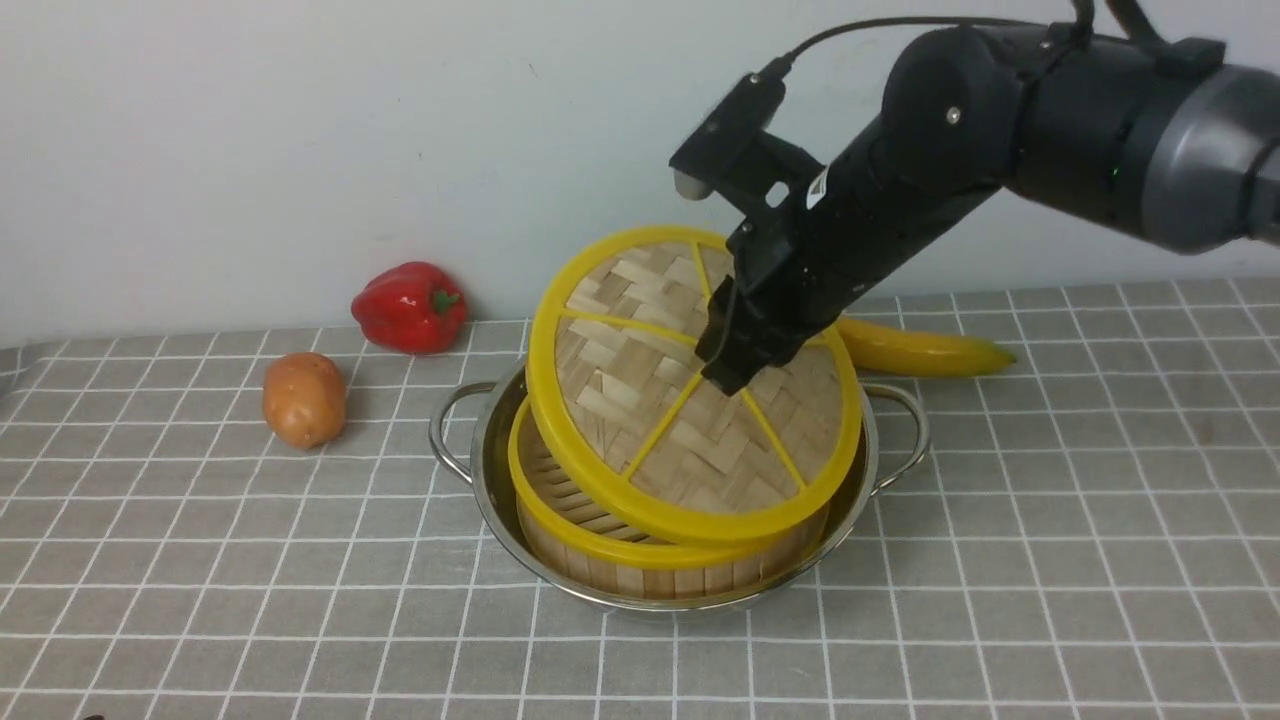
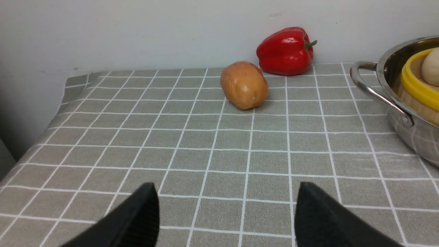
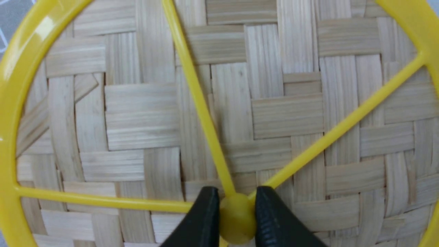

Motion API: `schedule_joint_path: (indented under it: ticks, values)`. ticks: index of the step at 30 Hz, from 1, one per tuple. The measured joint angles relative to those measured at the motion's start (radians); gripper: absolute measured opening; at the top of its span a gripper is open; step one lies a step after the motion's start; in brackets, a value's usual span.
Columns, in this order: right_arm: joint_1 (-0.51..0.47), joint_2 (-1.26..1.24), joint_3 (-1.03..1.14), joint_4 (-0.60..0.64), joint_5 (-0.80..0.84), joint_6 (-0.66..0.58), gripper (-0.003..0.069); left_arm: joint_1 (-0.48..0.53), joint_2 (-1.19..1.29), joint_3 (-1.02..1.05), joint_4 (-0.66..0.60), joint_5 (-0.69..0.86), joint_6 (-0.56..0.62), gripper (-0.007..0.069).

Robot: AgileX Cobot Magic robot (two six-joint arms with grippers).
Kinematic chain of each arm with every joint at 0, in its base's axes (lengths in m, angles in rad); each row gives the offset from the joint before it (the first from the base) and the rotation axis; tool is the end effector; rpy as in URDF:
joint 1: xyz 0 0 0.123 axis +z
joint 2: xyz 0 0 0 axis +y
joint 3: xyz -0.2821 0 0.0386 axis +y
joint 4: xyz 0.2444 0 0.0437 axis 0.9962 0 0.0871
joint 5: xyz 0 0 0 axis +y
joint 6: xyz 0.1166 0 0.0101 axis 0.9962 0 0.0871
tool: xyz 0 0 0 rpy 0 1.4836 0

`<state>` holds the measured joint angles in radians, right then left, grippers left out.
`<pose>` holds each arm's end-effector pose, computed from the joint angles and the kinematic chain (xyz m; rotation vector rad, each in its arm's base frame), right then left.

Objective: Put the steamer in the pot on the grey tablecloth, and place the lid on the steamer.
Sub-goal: 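Place the bamboo steamer lid onto the steamer basket in the pot with the right gripper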

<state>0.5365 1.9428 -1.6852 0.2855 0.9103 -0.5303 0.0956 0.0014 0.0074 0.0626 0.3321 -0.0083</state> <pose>0.3663 0.2481 0.2522 -1.2011 2.3432 0.3583 0.0754 0.0096 0.1742 -0.0552 1.8247 0.1220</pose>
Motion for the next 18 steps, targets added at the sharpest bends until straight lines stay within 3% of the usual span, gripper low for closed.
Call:
schedule_joint_path:
  ticks: [18]
  values:
    - [0.002,0.0,-0.001,0.019,0.001,-0.013,0.0147,0.0,0.0,0.0,0.0,0.0,0.0,0.0492]
